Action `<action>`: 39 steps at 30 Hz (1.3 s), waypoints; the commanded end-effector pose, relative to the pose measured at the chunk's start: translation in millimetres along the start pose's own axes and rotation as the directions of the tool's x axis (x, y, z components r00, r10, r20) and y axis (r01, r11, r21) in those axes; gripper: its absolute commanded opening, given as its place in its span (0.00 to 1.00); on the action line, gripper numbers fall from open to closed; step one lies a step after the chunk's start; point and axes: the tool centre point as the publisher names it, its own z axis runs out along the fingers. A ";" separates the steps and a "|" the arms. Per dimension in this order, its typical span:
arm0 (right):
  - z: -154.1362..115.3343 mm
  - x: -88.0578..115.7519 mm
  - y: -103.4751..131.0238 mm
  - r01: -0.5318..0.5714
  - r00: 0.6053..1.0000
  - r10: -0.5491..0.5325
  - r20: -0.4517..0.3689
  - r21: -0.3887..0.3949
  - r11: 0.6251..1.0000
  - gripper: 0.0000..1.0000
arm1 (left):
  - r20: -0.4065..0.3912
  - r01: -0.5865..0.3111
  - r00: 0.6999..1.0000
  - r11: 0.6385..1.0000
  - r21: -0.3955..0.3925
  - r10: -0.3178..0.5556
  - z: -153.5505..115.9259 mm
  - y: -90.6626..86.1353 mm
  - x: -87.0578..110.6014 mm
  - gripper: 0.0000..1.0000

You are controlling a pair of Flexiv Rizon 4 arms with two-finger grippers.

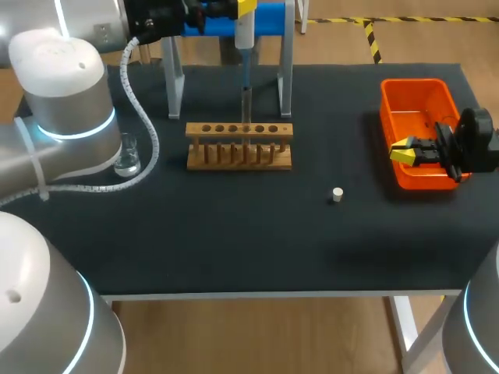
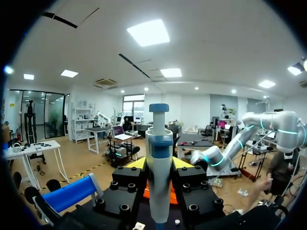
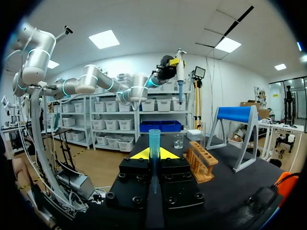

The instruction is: Invert the test tube, pick up the pipette, mount the tip to pipette, aspirate from beaker and dispense into the tube, eject the tip, return the pipette, and cap with the stopper.

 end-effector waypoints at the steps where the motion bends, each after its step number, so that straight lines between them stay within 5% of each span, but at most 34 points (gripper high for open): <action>1: -0.2 0.4 -0.2 0.001 1.000 -0.001 0.000 0.002 1.000 0.00 | 0.009 0.004 1.000 1.000 0.004 -0.004 17.0 0.6 -2.1 0.00; 39: -0.2 0.4 -0.2 0.001 1.000 -0.001 0.000 0.002 1.000 0.00 | 0.039 -0.002 0.999 1.000 -0.005 0.002 31.3 -3.1 3.7 0.00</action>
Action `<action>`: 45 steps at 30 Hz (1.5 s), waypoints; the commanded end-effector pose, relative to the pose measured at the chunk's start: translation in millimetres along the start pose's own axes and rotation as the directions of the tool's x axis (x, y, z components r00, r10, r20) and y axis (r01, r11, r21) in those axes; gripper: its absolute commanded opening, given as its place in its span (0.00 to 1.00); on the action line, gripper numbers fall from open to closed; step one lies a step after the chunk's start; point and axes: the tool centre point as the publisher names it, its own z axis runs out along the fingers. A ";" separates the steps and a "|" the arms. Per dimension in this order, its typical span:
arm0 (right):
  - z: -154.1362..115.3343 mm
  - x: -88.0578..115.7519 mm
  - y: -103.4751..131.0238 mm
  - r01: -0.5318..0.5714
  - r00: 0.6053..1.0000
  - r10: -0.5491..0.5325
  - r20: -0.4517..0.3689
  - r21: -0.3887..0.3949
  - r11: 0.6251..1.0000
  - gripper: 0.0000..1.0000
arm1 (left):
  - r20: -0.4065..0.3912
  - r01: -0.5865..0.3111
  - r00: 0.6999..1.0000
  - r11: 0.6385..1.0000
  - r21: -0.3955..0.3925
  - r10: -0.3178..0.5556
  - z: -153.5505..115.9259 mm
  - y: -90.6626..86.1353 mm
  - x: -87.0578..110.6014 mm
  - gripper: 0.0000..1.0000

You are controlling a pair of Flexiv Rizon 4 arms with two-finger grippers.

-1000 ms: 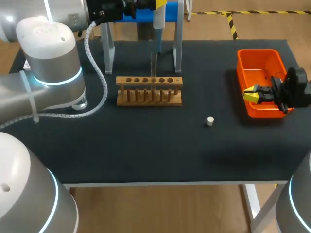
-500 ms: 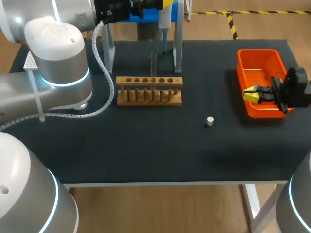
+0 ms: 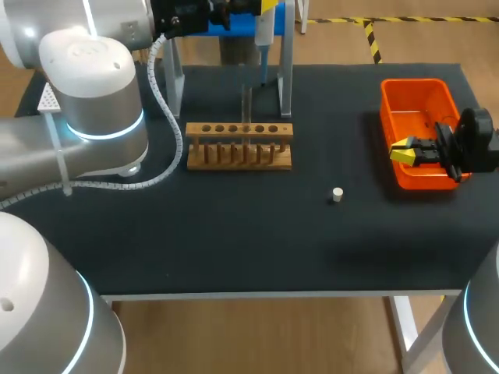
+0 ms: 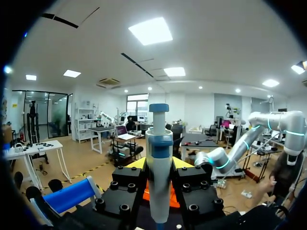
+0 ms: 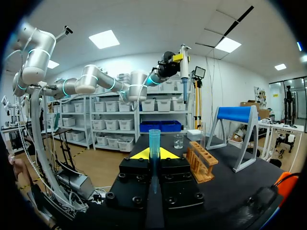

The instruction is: Invert the test tube, pick up the pipette, mount the tip to pipette, aspirate from beaker and dispense into the tube, eject the tip, return the pipette, and cap with the stopper.

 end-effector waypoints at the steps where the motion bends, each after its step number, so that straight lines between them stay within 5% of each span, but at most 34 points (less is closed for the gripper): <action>1: -0.2 0.4 -0.2 0.000 1.000 0.000 0.000 0.002 1.000 0.00 | 0.002 0.001 1.000 1.000 0.000 -0.001 0.9 -0.5 0.1 0.00; 29: -0.2 0.4 -0.2 0.000 1.000 0.000 0.000 0.002 1.000 0.00 | -0.045 -0.039 0.998 0.999 0.030 0.041 -7.4 -5.5 8.9 0.00; 45: -0.2 0.4 -0.2 0.000 1.000 0.000 0.000 0.002 1.000 0.00 | -0.078 -0.022 0.997 1.000 0.021 0.024 -20.6 5.8 12.0 0.00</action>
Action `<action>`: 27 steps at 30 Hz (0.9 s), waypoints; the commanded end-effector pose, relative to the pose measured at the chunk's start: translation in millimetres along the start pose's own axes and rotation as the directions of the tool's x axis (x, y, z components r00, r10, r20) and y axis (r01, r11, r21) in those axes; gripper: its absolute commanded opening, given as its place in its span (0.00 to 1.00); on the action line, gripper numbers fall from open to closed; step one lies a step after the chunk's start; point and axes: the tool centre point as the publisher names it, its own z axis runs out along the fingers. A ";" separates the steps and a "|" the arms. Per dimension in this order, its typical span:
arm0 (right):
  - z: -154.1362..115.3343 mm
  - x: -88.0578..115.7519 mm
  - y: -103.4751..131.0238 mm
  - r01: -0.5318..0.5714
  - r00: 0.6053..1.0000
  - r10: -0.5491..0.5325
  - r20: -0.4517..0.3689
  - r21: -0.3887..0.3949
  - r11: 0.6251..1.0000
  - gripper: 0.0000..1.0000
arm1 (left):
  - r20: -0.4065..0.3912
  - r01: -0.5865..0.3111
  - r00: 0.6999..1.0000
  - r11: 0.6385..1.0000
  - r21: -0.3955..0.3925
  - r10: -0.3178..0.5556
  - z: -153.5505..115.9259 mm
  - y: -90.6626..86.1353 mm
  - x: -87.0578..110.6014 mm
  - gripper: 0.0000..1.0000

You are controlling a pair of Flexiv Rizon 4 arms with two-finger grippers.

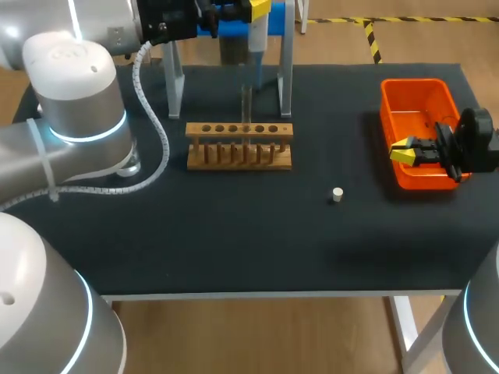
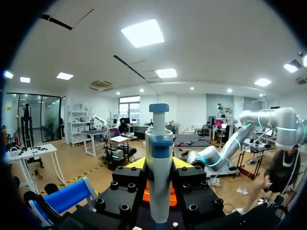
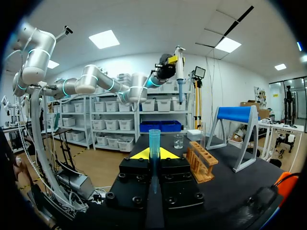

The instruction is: Invert the test tube, pick up the pipette, mount the tip to pipette, aspirate from beaker and dispense into the tube, eject the tip, return the pipette, and cap with the stopper.

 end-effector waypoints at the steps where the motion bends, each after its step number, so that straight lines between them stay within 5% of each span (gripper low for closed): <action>1: -0.3 0.4 -0.2 0.001 1.000 -0.001 0.000 0.002 1.000 0.00 | -0.002 0.001 1.000 1.000 0.003 -0.001 -3.5 2.2 -0.3 0.00; 27: -0.3 0.4 -0.2 0.001 1.000 -0.001 0.000 0.002 1.000 0.00 | 0.018 -0.013 1.000 1.000 0.010 0.013 -7.7 9.0 3.5 0.00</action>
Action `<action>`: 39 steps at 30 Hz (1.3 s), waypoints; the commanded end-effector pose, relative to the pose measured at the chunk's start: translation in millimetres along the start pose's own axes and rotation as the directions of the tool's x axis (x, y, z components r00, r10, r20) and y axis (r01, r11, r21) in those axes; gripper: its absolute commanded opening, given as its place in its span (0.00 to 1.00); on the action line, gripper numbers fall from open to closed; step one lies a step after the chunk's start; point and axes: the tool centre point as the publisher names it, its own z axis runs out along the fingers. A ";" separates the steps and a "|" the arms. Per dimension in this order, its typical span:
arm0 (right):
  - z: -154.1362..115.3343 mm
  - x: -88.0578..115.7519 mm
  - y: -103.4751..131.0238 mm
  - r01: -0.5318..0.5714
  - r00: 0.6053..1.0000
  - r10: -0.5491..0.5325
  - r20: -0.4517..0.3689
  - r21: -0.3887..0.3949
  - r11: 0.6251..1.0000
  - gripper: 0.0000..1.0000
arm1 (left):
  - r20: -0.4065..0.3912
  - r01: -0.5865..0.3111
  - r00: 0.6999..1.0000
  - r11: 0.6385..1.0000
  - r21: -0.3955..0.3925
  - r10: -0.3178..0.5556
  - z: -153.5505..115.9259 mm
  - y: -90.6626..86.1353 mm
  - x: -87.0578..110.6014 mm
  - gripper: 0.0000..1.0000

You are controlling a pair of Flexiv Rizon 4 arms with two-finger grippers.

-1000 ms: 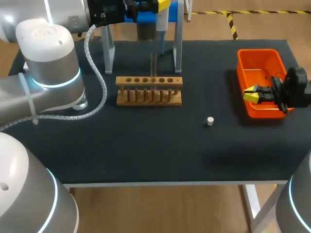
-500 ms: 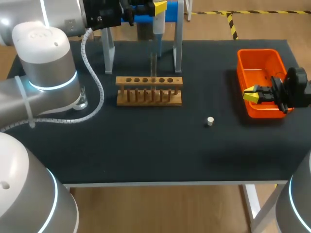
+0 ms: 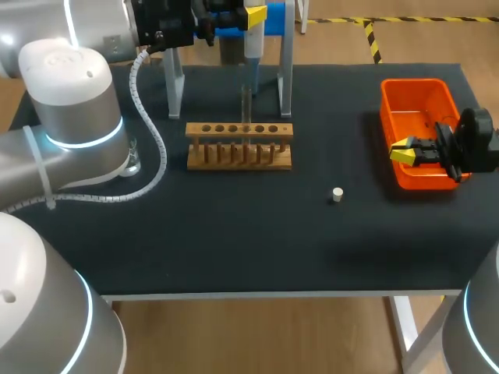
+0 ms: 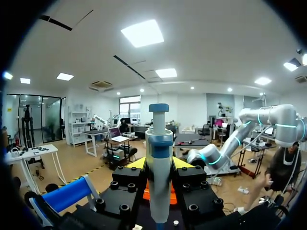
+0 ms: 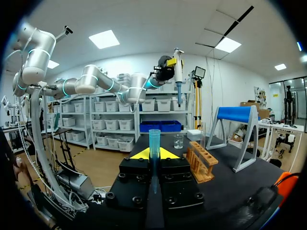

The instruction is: Invert the test tube, pick up the pipette, mount the tip to pipette, aspirate from beaker and dispense into the tube, eject the tip, return the pipette, and cap with the stopper.

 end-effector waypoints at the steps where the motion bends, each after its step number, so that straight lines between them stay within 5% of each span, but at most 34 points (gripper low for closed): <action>1: -0.2 0.4 -0.2 0.001 1.000 -0.001 0.000 0.002 1.000 0.00 | 0.007 -0.001 1.000 1.000 0.010 0.000 -1.5 1.6 2.2 0.00; 39: -0.2 0.4 -0.2 0.001 1.000 -0.001 0.000 0.002 1.000 0.00 | 0.004 0.004 1.000 1.000 0.015 -0.004 -1.9 4.1 2.1 0.00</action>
